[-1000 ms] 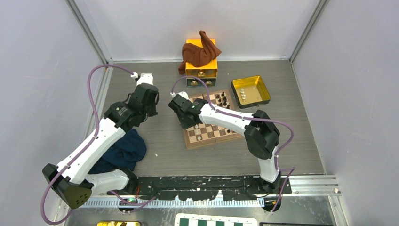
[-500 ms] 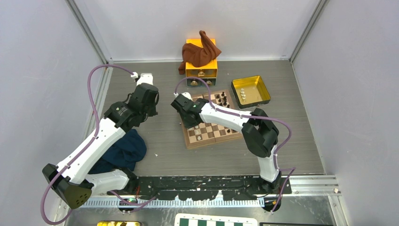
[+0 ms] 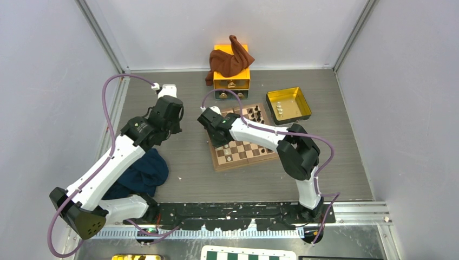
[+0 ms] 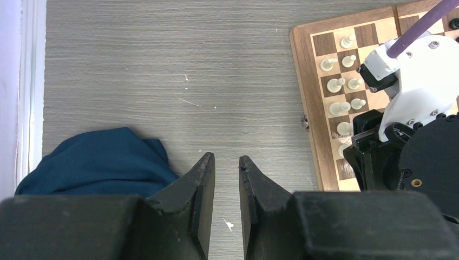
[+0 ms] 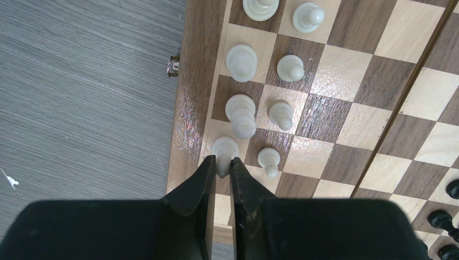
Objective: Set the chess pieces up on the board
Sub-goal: Place the chess piece on the chessboard.
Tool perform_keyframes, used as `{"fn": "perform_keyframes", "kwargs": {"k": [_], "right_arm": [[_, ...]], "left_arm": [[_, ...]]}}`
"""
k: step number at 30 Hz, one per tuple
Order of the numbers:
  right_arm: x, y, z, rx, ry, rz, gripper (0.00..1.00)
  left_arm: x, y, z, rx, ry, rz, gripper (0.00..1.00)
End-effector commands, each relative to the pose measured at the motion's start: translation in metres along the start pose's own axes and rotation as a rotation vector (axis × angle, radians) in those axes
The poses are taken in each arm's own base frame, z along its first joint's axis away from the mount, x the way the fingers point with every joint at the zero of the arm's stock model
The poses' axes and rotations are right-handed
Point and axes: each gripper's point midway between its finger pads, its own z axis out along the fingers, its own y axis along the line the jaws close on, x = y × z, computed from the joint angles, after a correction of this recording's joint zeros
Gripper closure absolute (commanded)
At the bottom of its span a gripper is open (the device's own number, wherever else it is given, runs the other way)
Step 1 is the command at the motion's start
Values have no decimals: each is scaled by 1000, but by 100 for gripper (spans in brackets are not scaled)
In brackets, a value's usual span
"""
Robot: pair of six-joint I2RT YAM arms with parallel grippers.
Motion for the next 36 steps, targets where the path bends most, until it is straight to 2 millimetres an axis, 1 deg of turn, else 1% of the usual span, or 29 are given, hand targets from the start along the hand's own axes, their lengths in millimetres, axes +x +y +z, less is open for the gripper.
{"fn": "perform_keyframes", "kwargs": {"k": [1, 3, 7, 9, 13, 19, 23, 31, 33, 34, 36], "right_arm": [[-7, 2, 3, -12, -20, -6, 97], [-7, 1, 3, -10, -20, -7, 92], [-7, 0, 2, -6, -19, -10, 77], [-8, -1, 0, -4, -24, -11, 72], [-13, -1, -5, -4, -36, -15, 68], [-24, 0, -20, -16, -61, -14, 67], [-34, 2, -38, -29, -85, -13, 67], [-61, 1, -90, -65, -173, 4, 66], [-71, -3, -104, -59, -218, 17, 66], [-78, -7, -114, -49, -249, 25, 66], [-90, -20, -128, -19, -298, 48, 65]], "left_arm": [[-11, 1, -1, -11, -41, -22, 75], [-11, 1, -1, -12, -41, -21, 75], [-10, 0, 0, -11, -38, -20, 76], [-10, 0, 0, -9, -39, -21, 75], [-10, 0, -1, -6, -41, -23, 75], [-14, 0, -2, -3, -49, -25, 75], [-17, -1, -3, -2, -54, -24, 75], [-25, -4, -4, 7, -62, -29, 75], [-27, -5, -5, 9, -65, -28, 75], [-28, -6, -5, 11, -65, -27, 75], [-29, -7, -4, 10, -65, -25, 75]]}}
